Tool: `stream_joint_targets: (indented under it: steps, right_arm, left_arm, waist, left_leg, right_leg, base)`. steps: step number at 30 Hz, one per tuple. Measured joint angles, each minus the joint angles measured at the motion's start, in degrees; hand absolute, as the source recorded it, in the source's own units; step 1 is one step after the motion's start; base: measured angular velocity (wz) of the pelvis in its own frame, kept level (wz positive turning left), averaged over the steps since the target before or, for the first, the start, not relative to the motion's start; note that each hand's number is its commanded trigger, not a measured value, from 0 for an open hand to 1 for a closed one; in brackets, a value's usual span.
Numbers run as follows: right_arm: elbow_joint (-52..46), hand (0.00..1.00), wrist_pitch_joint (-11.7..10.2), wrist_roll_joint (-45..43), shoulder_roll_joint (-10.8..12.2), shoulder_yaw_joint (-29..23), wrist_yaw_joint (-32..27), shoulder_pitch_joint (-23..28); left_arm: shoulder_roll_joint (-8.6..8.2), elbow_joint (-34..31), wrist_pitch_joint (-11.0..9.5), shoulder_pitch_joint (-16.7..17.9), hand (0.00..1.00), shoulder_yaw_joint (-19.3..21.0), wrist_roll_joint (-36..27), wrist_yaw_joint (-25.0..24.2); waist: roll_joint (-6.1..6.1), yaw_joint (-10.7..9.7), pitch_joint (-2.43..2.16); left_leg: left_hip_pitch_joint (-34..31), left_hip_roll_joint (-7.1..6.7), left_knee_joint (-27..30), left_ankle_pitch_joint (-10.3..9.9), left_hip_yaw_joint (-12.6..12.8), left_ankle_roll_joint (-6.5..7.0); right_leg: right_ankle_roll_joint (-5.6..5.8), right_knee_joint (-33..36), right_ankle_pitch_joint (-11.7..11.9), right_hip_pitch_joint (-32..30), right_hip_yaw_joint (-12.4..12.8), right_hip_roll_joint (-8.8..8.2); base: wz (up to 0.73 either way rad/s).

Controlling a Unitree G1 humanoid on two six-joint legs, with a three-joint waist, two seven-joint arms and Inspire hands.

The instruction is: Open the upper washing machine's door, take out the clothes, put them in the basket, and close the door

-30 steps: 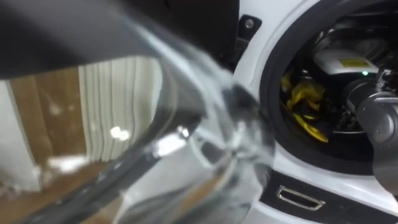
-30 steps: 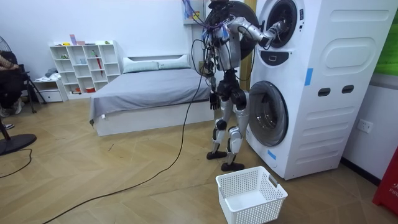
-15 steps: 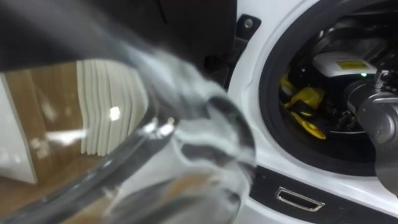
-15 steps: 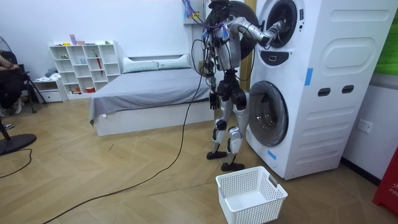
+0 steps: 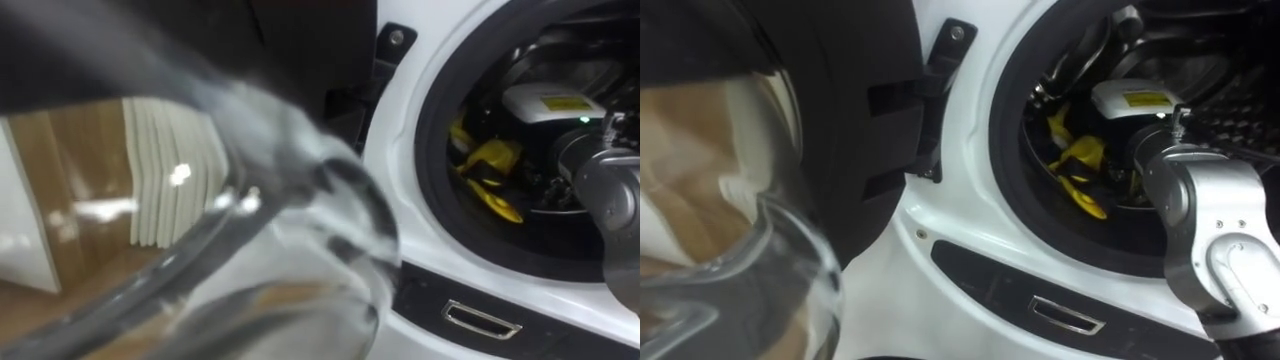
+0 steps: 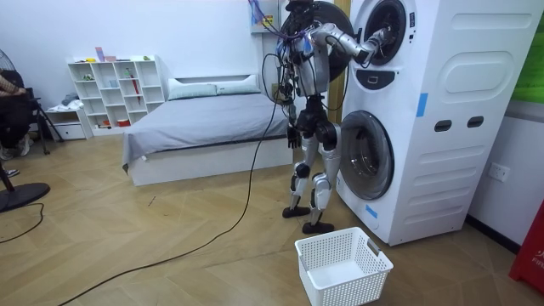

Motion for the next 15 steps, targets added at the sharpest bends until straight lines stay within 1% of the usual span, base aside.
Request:
stream_joint_targets:
  steps: [2, 4, 5, 6, 7, 8, 9, 10, 11, 12, 13, 15]
  right_arm:
    - [-0.7, 1.0, 0.0, 0.0, 0.0, -0.1, 0.4, 0.1]
    - [-3.2, 1.0, 0.0, -0.1, 0.1, -1.3, 0.8, 1.4]
    - [-5.7, 1.0, -0.1, 0.2, 0.2, -3.0, 1.3, 2.5]
    - [-8.1, 1.0, -0.5, 1.4, 0.2, -4.0, 2.1, 3.3]
    - [-9.1, 1.0, -0.9, 2.0, 0.2, -4.2, 2.2, 3.6]
    - [-11.3, 1.0, -1.5, 2.3, 0.3, -4.7, 1.9, 4.5]
    - [-14.1, 1.0, -1.7, 3.0, 0.4, -5.3, 1.4, 5.7]
    - [-15.6, 1.0, -1.9, 3.9, 0.5, -5.9, 1.3, 6.3]
    - [-18.7, 1.0, -2.4, 5.3, 0.6, -7.6, 0.9, 8.0]
    - [-21.2, 1.0, -2.9, 6.2, 1.3, -9.2, 0.6, 9.6]
    - [-22.4, 1.0, -3.1, 6.3, 1.9, -9.7, 0.4, 10.2]
    - [-25.6, 1.0, -4.4, 8.8, 3.7, -12.5, -1.2, 13.4]
  left_arm:
    - [-0.02, 0.0, 0.0, 0.0, 0.0, 0.0, 0.0, 0.0]
    - [-0.12, 0.2, -0.2, -0.2, 0.0, 0.4, 0.0, -0.1]
    - [-0.37, 1.2, -1.0, -0.3, 0.0, 0.4, -0.1, 0.1]
    - [-0.57, 3.1, -1.7, -0.3, 0.0, 0.4, -0.3, 0.2]
    - [-0.62, 4.0, -1.7, -0.2, 0.0, 0.4, -0.5, 0.3]
    - [-0.68, 5.7, -1.8, -0.2, 0.0, 0.4, -0.7, 0.5]
    - [-0.88, 6.9, -1.8, -0.1, 0.0, 0.4, -0.8, 0.8]
    - [-1.04, 7.1, -1.8, 0.0, 0.0, 0.5, -0.8, 1.0]
    - [-1.34, 7.1, -2.0, 0.1, 0.0, 0.5, -0.8, 1.2]
    - [-1.53, 7.0, -2.7, 0.4, 0.0, 0.5, -0.8, 1.2]
    - [-1.64, 7.0, -3.1, 0.5, 0.0, 0.5, -0.8, 1.2]
    - [-2.02, 6.9, -4.3, 1.0, 0.0, 0.7, -0.6, 1.2]
  waist:
    - [0.07, -0.1, 0.0]
    - [0.15, -0.2, -0.03]
    - [0.48, -0.3, -0.13]
    - [0.92, -1.0, -0.36]
    - [1.06, -1.6, -0.42]
    - [1.4, -2.6, -0.46]
    - [1.93, -3.1, -0.41]
    - [2.2, -3.5, -0.35]
    - [2.59, -4.3, -0.17]
    - [3.01, -4.8, -0.11]
    - [3.11, -5.2, -0.17]
    - [3.47, -6.7, -0.39]
  left_leg:
    - [0.0, 0.04, 0.0, 0.0, 0.3, -0.01]
    - [-0.2, 0.04, -0.1, 0.0, 0.3, -0.01]
    - [-0.3, 0.03, -0.1, 0.0, 0.2, -0.01]
    - [-0.3, 0.03, -0.1, 0.0, 0.2, 0.0]
    - [-0.3, 0.04, -0.2, 0.0, 0.2, 0.01]
    - [-0.3, 0.14, -0.2, 0.0, 0.5, 0.0]
    - [-0.3, 0.26, -0.3, 0.0, 0.8, 0.0]
    - [-0.2, 0.34, -0.4, 0.0, 1.1, -0.01]
    - [-0.2, 0.49, -0.5, 0.0, 1.4, -0.01]
    - [-0.2, 0.53, -0.8, 0.0, 1.4, -0.02]
    - [-0.2, 0.58, -0.8, 0.0, 1.6, -0.03]
    - [0.1, 0.79, -0.9, 0.0, 2.4, -0.04]
  right_leg:
    - [-0.04, 0.0, 0.0, -0.1, 0.1, -0.01]
    - [-0.09, 0.1, 0.1, -0.3, 0.3, 0.04]
    - [-0.09, 0.1, 0.1, -0.4, 0.4, 0.08]
    - [-0.08, 0.1, 0.1, -0.5, 0.5, 0.11]
    - [-0.08, 0.1, 0.1, -0.5, 0.5, 0.11]
    - [-0.08, 0.1, 0.1, -0.6, 0.6, 0.2]
    - [-0.09, 0.1, 0.1, -0.7, 0.9, 0.33]
    - [-0.09, 0.1, 0.1, -0.8, 1.0, 0.35]
    - [-0.09, 0.0, 0.1, -0.9, 1.4, 0.34]
    - [-0.08, -0.1, 0.0, -1.0, 1.7, 0.34]
    - [-0.08, -0.1, 0.0, -1.1, 1.8, 0.4]
    - [-0.08, -0.3, 0.0, -1.2, 2.5, 0.6]
  base:
    - [-0.06]
    - [-0.04]
    - [0.0]
    - [0.0]
    - [0.0]
    - [-0.07]
    - [-0.1]
    - [-0.13]
    - [-0.08]
    - [-0.08]
    - [-0.13]
    - [-0.14]
